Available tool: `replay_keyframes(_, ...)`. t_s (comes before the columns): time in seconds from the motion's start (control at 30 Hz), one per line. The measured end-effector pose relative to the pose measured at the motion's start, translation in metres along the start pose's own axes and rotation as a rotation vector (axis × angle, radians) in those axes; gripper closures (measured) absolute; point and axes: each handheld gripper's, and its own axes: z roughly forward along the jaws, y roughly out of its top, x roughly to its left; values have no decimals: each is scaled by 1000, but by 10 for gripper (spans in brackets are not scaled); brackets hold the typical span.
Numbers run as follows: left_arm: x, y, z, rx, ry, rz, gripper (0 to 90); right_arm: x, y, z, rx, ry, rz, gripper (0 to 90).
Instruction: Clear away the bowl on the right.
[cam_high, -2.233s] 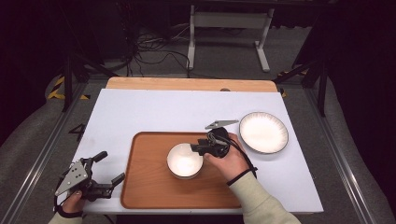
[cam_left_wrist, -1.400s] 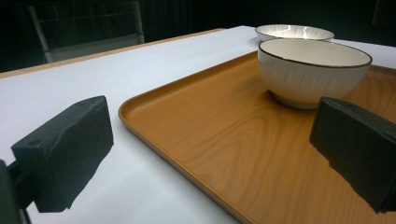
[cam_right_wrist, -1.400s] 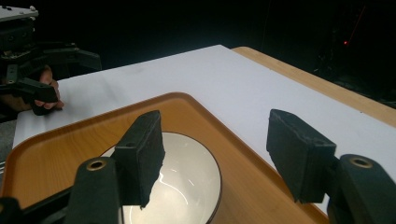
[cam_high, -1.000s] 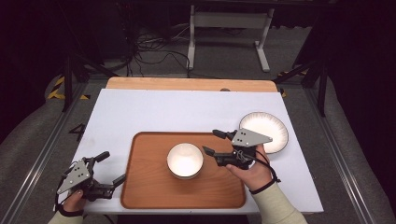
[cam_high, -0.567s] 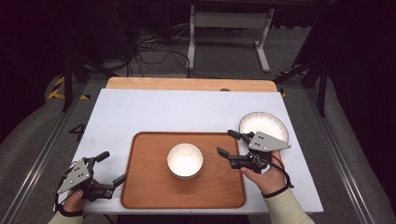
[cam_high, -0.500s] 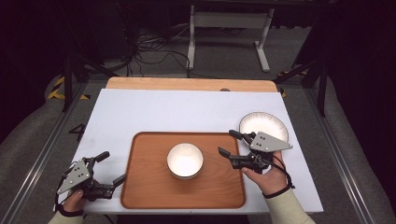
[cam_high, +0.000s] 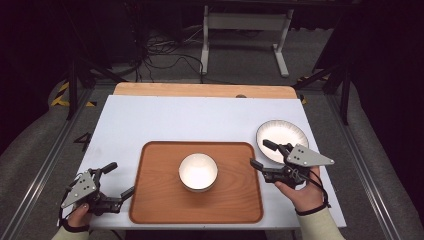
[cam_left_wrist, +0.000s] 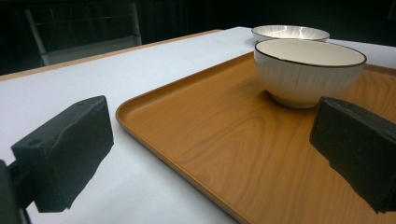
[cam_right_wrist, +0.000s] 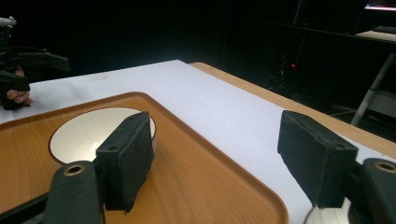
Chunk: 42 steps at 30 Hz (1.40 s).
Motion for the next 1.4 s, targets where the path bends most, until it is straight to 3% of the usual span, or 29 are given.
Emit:
replay_keyframes(0.33,0,0,0,0,2,-1,3,-11,-10,-18,8,-46,16,236)
replay_keyframes(0.6,0,0,0,0,0,0,3,-21,-34,-25,2,-98,19,191)
replay_keyframes(0.9,0,0,0,0,2,-1,3,-24,-55,-33,2,-105,7,191)
replay_keyframes(1.4,-1,0,0,0,2,0,3,-25,-81,-32,17,-108,28,191)
